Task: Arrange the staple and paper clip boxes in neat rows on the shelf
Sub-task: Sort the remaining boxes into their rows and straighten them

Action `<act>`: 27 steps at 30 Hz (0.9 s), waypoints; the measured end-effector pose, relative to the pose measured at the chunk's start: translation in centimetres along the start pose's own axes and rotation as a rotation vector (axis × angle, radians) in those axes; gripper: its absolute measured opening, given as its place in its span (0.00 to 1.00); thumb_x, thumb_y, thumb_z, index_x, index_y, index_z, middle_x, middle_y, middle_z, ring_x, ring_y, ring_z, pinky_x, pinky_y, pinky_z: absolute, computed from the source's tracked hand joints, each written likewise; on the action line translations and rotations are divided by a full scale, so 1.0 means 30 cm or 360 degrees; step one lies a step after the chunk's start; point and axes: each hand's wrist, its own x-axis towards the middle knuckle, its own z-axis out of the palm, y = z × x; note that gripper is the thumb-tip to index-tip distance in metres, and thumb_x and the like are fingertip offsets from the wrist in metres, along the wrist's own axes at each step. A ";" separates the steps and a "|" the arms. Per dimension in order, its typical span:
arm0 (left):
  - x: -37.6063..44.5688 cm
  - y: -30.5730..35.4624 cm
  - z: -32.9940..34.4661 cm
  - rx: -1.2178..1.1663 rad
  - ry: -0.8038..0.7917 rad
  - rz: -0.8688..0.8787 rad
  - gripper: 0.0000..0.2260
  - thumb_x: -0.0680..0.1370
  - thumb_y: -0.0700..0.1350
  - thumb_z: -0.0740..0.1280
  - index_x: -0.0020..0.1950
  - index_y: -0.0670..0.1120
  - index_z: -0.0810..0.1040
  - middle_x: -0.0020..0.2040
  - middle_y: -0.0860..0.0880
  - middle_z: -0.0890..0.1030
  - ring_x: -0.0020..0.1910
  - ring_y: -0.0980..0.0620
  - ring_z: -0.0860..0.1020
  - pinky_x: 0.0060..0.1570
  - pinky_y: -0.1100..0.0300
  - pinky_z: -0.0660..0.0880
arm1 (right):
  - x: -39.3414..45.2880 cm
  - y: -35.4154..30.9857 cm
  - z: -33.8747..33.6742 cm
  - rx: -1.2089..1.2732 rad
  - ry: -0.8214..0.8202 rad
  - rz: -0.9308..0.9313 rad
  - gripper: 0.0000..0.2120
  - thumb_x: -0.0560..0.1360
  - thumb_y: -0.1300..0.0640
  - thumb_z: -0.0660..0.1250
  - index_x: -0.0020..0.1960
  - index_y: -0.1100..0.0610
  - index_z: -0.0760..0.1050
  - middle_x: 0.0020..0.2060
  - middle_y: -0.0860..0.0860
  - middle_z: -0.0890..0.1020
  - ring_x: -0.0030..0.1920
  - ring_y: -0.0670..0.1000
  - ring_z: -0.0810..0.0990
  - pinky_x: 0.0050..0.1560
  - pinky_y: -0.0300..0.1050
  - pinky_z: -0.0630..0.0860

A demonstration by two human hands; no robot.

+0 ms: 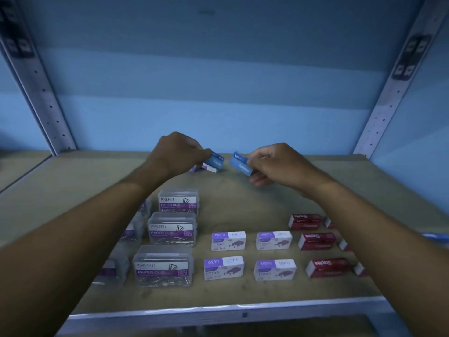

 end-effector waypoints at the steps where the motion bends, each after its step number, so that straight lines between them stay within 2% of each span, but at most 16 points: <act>1: -0.024 0.015 -0.004 -0.0035 0.0000 -0.0003 0.13 0.75 0.52 0.67 0.39 0.46 0.85 0.37 0.51 0.84 0.34 0.57 0.75 0.35 0.63 0.67 | -0.028 0.010 -0.002 -0.0033 0.0006 0.0001 0.07 0.77 0.58 0.66 0.47 0.55 0.83 0.38 0.55 0.87 0.40 0.53 0.88 0.49 0.53 0.84; 4: -0.093 0.053 -0.011 -0.0067 0.0020 0.0039 0.11 0.74 0.53 0.68 0.36 0.48 0.85 0.34 0.53 0.83 0.27 0.59 0.73 0.29 0.68 0.65 | -0.087 0.036 -0.005 -0.0256 0.0078 -0.0004 0.06 0.73 0.50 0.67 0.41 0.45 0.83 0.35 0.46 0.86 0.40 0.49 0.85 0.49 0.48 0.82; 6: -0.133 0.070 -0.012 -0.0066 0.0045 0.0034 0.10 0.72 0.54 0.69 0.36 0.50 0.84 0.35 0.54 0.83 0.29 0.61 0.74 0.28 0.70 0.66 | -0.134 0.037 -0.010 -0.0448 0.0096 -0.0016 0.06 0.74 0.49 0.67 0.42 0.41 0.82 0.38 0.42 0.84 0.42 0.43 0.82 0.44 0.41 0.77; 9: -0.173 0.089 0.000 0.0075 0.0082 -0.0027 0.09 0.68 0.59 0.69 0.37 0.54 0.83 0.39 0.58 0.83 0.42 0.55 0.79 0.46 0.57 0.75 | -0.190 0.035 -0.023 -0.0548 0.0064 -0.0050 0.07 0.76 0.50 0.66 0.48 0.43 0.83 0.43 0.40 0.83 0.44 0.41 0.80 0.41 0.36 0.72; 11: -0.194 0.104 0.011 0.0184 0.0058 -0.0044 0.10 0.67 0.60 0.69 0.38 0.55 0.83 0.39 0.59 0.82 0.45 0.53 0.78 0.56 0.51 0.74 | -0.210 0.037 -0.028 -0.0568 0.0055 -0.0074 0.08 0.77 0.51 0.67 0.51 0.45 0.84 0.42 0.39 0.82 0.44 0.40 0.79 0.40 0.32 0.69; 14: -0.222 0.112 0.028 0.0279 0.0021 -0.0005 0.09 0.69 0.59 0.69 0.41 0.55 0.80 0.37 0.63 0.78 0.47 0.54 0.76 0.60 0.53 0.68 | -0.224 0.046 -0.041 -0.0628 0.0030 -0.0057 0.08 0.76 0.51 0.67 0.51 0.44 0.85 0.43 0.39 0.83 0.43 0.39 0.79 0.38 0.31 0.68; 18: -0.259 0.110 0.057 0.0345 -0.0083 0.0070 0.09 0.70 0.59 0.67 0.43 0.55 0.76 0.38 0.63 0.81 0.50 0.57 0.76 0.62 0.52 0.60 | -0.240 0.059 -0.056 -0.0693 -0.0022 -0.0037 0.08 0.76 0.51 0.68 0.52 0.43 0.84 0.46 0.41 0.84 0.45 0.39 0.79 0.40 0.32 0.70; 21: -0.267 0.110 0.069 0.0455 -0.0104 0.0131 0.08 0.72 0.59 0.67 0.45 0.56 0.77 0.38 0.61 0.80 0.50 0.61 0.75 0.69 0.46 0.56 | -0.246 0.068 -0.054 -0.0737 -0.0054 -0.0080 0.08 0.77 0.52 0.69 0.53 0.45 0.85 0.46 0.42 0.84 0.44 0.38 0.79 0.39 0.29 0.68; 23: -0.270 0.110 0.070 0.0520 -0.0134 0.0166 0.08 0.72 0.58 0.68 0.45 0.56 0.78 0.41 0.61 0.80 0.58 0.59 0.73 0.70 0.46 0.54 | -0.250 0.078 -0.053 -0.0758 -0.0084 -0.0091 0.08 0.77 0.52 0.69 0.53 0.45 0.85 0.46 0.43 0.84 0.43 0.38 0.79 0.39 0.29 0.68; 25: -0.274 0.108 0.069 0.0550 -0.0185 0.0168 0.07 0.72 0.58 0.69 0.45 0.56 0.79 0.46 0.62 0.80 0.70 0.58 0.65 0.71 0.48 0.50 | -0.252 0.089 -0.053 -0.0770 -0.0103 -0.0080 0.08 0.77 0.51 0.69 0.53 0.45 0.85 0.47 0.43 0.84 0.43 0.39 0.80 0.40 0.31 0.69; 27: -0.277 0.111 0.066 0.0610 -0.0218 0.0167 0.08 0.71 0.59 0.70 0.45 0.57 0.80 0.50 0.62 0.76 0.74 0.56 0.60 0.71 0.49 0.48 | -0.253 0.096 -0.056 -0.0787 -0.0105 -0.0077 0.08 0.77 0.51 0.69 0.54 0.44 0.85 0.48 0.43 0.85 0.46 0.41 0.81 0.43 0.33 0.71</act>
